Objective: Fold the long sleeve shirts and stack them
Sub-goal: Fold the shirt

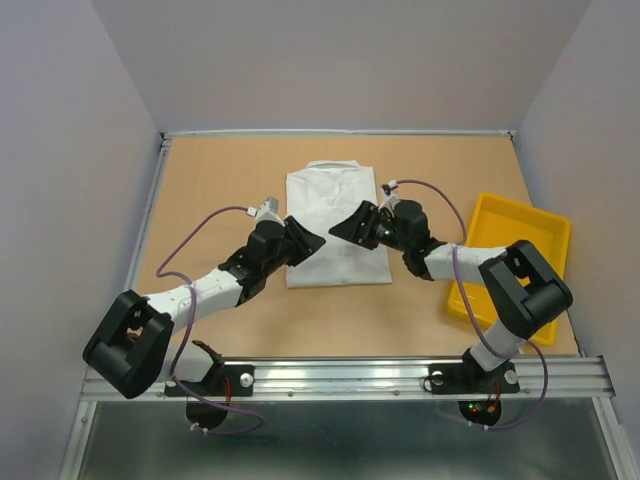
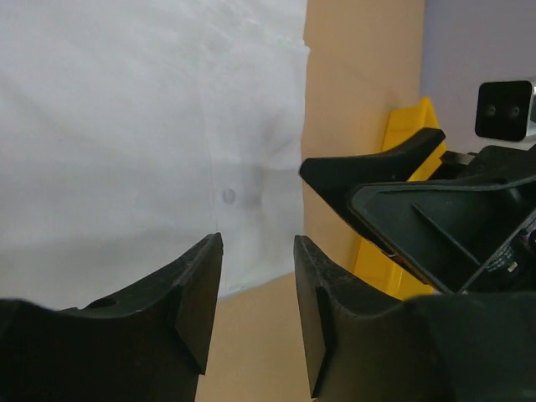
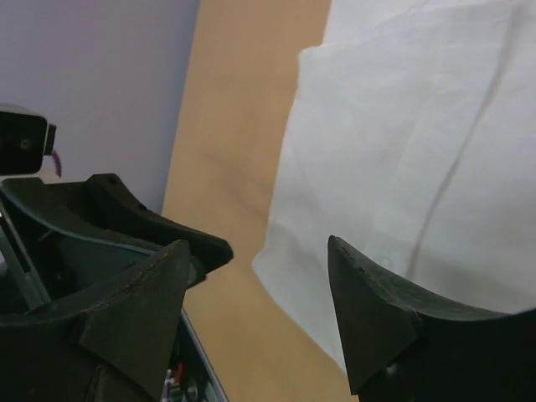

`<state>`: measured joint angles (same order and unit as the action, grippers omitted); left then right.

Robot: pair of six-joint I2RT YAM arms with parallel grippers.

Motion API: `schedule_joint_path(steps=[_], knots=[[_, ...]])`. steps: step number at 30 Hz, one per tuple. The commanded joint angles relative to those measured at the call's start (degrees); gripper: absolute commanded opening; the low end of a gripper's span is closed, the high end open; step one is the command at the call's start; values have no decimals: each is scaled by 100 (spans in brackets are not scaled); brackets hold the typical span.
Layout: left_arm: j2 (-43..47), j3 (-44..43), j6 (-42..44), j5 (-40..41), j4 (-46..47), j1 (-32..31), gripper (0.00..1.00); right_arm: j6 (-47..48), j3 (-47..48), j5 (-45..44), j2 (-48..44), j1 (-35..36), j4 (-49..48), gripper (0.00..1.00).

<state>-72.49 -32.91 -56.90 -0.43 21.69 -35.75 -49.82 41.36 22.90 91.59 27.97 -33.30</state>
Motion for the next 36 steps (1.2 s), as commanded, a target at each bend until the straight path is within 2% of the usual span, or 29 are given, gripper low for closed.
schedule_joint_path(steps=[1,2,9,15,19,26,34,36], knots=[[-265,336,-74,-230,546,-99,46,-537,-234,259,490,464,-1292,73],[-335,424,-136,-239,660,-108,42,-589,-312,251,752,542,-1450,73],[-1029,1189,-909,-133,1354,-99,31,-1248,-1050,224,2027,570,-3320,73],[-1452,1453,-1392,-72,1452,-29,27,-1267,-1569,-39,2530,474,-3964,73],[-1374,1822,-1744,-1,1461,32,27,-1057,-1965,-119,2364,157,-4000,73],[-1206,1911,-1789,280,1469,77,27,-810,-2676,-224,1837,-528,-4035,73],[-943,1832,-1640,289,1303,94,27,-792,-2932,-365,1134,-758,-4018,73],[-698,1596,-1421,280,997,94,31,-853,-2819,-190,784,-758,-3948,73]])
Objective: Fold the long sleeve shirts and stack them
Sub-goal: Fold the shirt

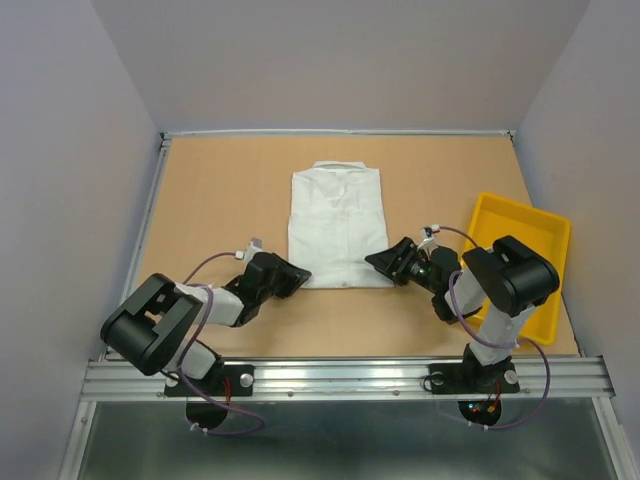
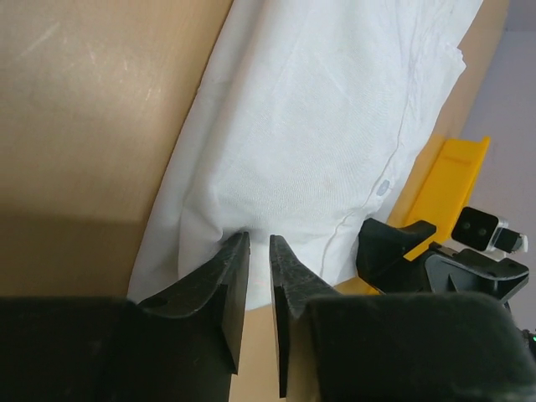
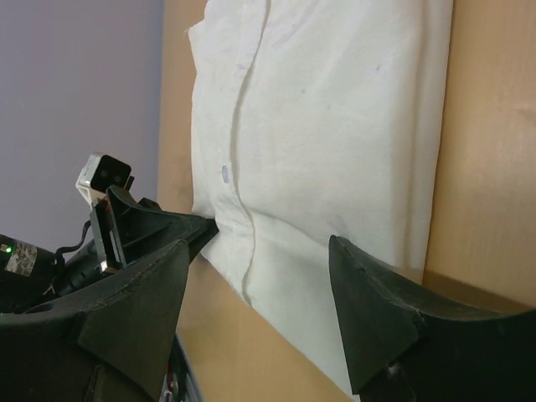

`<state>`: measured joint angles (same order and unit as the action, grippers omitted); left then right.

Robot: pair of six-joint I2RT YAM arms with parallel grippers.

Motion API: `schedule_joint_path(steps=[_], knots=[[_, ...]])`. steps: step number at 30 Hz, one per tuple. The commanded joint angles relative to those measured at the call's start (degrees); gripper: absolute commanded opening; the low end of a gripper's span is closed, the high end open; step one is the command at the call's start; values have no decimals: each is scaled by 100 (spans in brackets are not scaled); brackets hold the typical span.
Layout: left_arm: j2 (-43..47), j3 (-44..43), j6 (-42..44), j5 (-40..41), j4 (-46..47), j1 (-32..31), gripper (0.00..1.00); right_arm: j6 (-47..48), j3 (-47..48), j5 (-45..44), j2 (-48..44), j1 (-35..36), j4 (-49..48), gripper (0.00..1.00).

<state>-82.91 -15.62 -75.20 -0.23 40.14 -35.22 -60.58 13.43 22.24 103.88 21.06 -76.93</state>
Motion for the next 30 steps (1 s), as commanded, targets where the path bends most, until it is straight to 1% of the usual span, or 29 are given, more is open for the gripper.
schedule_joint_path(steps=[1,2,3,4,5,6,7,8,10,11,15,18,20,25,30], knots=[[459,-222,523,278,-946,42,32,213,-25,-123,-447,-67,520,73],[582,-336,628,313,-1060,42,36,213,158,-45,-734,-67,686,73],[827,-624,882,461,-1409,42,38,274,273,-27,-868,-67,1027,73],[934,-783,1032,558,-1569,42,41,327,509,8,-1130,-67,1213,73],[1022,-950,1181,655,-1719,42,43,379,511,26,-1228,-67,1406,73],[1092,-1100,1340,821,-1842,42,48,441,799,43,-1308,-67,1756,73],[1163,-1415,1585,892,-2052,50,50,502,923,61,-1335,-67,1873,74],[1155,-1540,1726,902,-2089,94,53,503,1064,131,-1291,-67,1926,74],[997,-1899,1955,832,-2010,156,55,451,1477,228,-1151,-67,1997,74],[901,-2023,2165,779,-1993,234,55,415,1617,307,-1037,-67,1997,74],[50,-2743,2483,428,-1905,349,55,301,2390,351,-353,-32,1988,74],[-512,-2938,2510,270,-1695,445,53,266,2708,360,17,-5,1988,74],[-786,-3052,2484,190,-1563,525,51,248,2944,369,422,-5,1980,75],[-1533,-3018,2370,172,-1079,744,47,300,3034,308,1046,-14,1813,74],[-1886,-2807,2326,129,-833,1069,45,310,2640,132,1284,-250,1594,74]])
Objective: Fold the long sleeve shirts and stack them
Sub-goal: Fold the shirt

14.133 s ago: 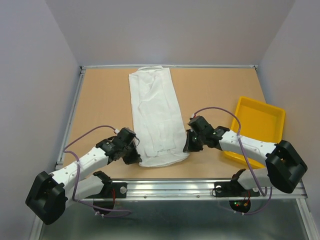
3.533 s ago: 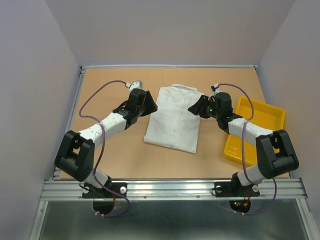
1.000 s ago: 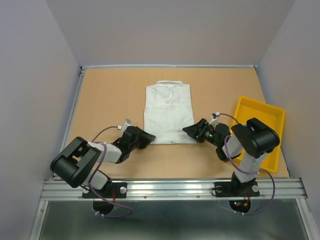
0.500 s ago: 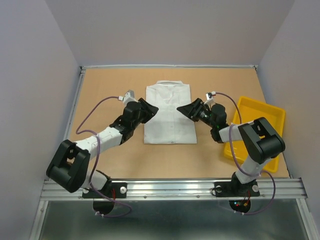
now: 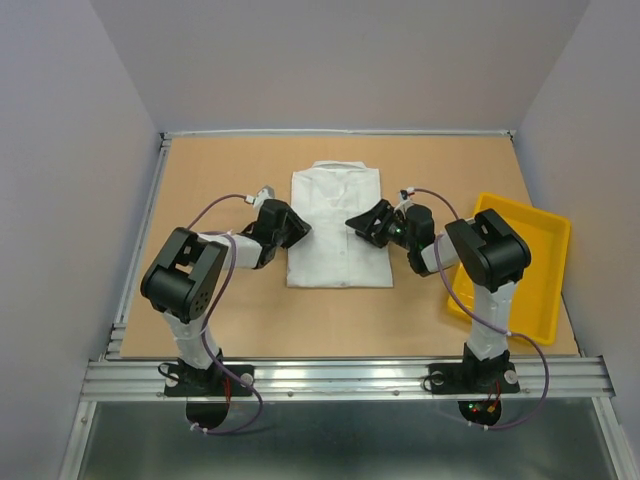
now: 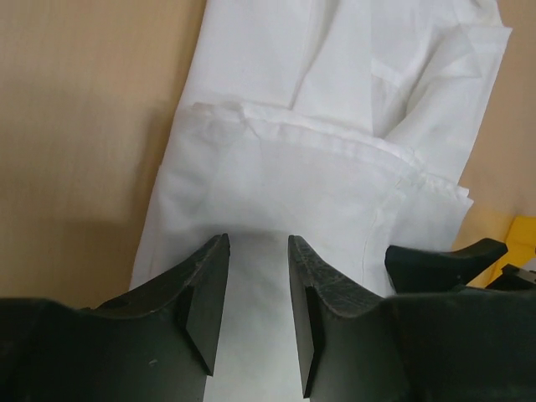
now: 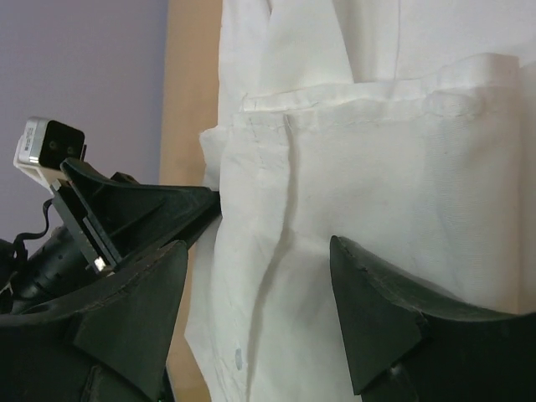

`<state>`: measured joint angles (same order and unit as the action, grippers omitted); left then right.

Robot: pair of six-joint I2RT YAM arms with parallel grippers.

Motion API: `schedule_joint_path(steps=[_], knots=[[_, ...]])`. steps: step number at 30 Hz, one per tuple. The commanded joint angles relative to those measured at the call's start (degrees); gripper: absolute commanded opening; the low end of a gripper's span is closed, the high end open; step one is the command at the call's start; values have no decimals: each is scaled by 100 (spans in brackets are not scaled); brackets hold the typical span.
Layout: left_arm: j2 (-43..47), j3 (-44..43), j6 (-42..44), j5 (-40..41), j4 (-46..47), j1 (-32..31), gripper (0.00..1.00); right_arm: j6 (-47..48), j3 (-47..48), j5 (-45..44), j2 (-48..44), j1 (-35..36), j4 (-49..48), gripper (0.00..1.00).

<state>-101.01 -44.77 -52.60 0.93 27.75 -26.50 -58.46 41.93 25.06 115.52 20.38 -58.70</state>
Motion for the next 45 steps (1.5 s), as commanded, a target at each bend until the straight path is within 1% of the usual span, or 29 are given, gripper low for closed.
schedule_joint_path(steps=[1,5,7,9,11,12,14,15,17,18,21,26,27,31,32,33,37,41,44,45], knots=[[-103,135,66,13,416,233,45,106,-281,-142,119,-253,-265,74],[-68,267,109,-66,468,365,45,203,-502,-45,-47,-587,-327,74],[186,363,153,-67,460,365,46,290,-563,34,-327,-658,-309,74],[432,469,31,-67,416,365,51,361,-581,174,-539,-667,-231,74],[906,610,-22,-58,328,365,55,300,-633,262,-881,-667,-160,74],[1221,628,-57,-66,93,339,57,248,-668,350,-987,-658,-125,74],[1539,689,-75,-67,-137,278,58,195,-835,490,-1363,-658,-98,74],[1854,750,-75,-67,-286,225,58,151,-905,543,-1479,-650,-46,74],[2154,1005,-145,-66,-393,93,58,142,-1072,692,-1847,-641,33,74],[2391,1101,-154,-249,-393,49,57,142,-1125,719,-1954,-623,173,74],[2595,1462,-207,-199,-410,-144,54,150,-1284,833,-2209,-510,323,74],[2385,1858,-409,-339,-375,-285,49,229,-1618,834,-2201,-149,368,74],[2358,1928,-592,-295,-367,-294,48,247,-1670,799,-2175,-70,359,74],[2621,2472,-953,-137,-296,-294,45,414,-1943,615,-2096,-34,359,74],[2683,2543,-1024,-146,-296,-285,45,440,-2039,588,-2104,-34,359,74],[2753,2613,-1068,63,-348,-285,45,458,-2075,562,-2113,-34,359,74],[3148,2904,-1261,136,-550,-285,45,458,-2242,500,-2350,-34,368,74],[3465,2939,-1209,223,-981,-285,45,458,-2216,517,-2649,-34,587,74],[3912,2843,-1034,189,-1210,-294,46,484,-2163,561,-2912,-26,886,74],[4035,2808,-946,145,-1245,-338,48,502,-2154,570,-3043,-8,1008,74]])
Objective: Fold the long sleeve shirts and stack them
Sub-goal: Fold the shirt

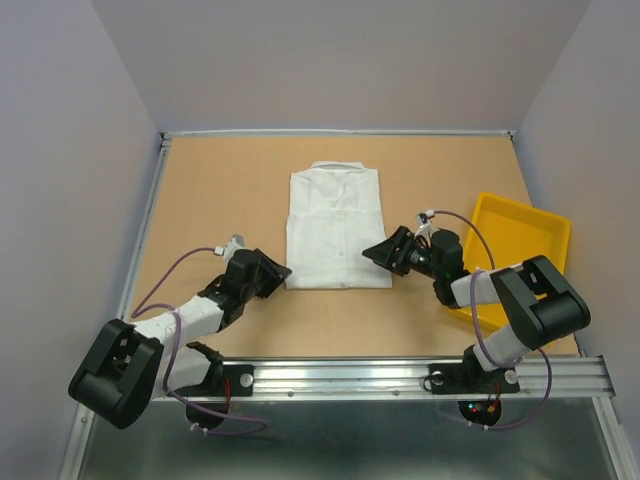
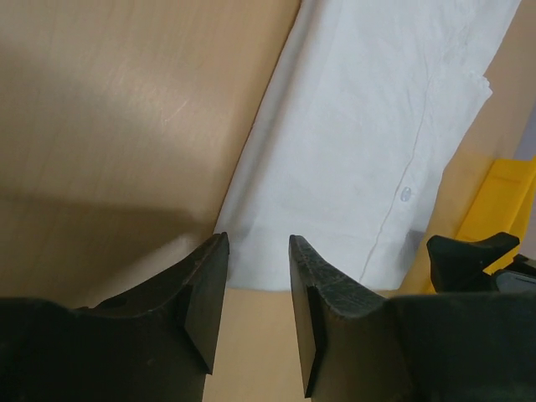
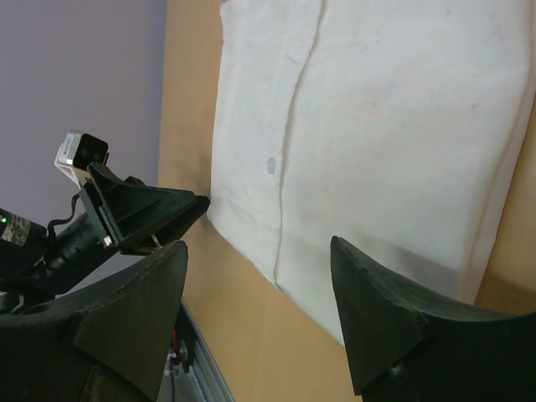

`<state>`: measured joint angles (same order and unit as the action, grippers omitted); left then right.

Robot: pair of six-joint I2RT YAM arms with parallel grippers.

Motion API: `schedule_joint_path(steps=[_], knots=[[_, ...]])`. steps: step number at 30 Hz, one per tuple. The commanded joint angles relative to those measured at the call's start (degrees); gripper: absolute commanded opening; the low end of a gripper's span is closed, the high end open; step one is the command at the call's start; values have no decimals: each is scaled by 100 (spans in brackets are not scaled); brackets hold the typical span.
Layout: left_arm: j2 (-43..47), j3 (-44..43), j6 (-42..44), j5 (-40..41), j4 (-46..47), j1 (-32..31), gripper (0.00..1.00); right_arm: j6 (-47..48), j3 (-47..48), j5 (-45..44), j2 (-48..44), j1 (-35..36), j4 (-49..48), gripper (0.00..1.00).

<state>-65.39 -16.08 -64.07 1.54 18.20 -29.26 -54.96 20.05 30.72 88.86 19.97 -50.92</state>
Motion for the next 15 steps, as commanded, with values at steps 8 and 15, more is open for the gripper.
schedule_joint_path(steps=[8,15], knots=[[633,-536,299,-110,-256,-590,48,266,69,-31,-493,472,583,74],[-211,-414,115,-75,316,-660,47,293,-132,-451,26,693,574,74]])
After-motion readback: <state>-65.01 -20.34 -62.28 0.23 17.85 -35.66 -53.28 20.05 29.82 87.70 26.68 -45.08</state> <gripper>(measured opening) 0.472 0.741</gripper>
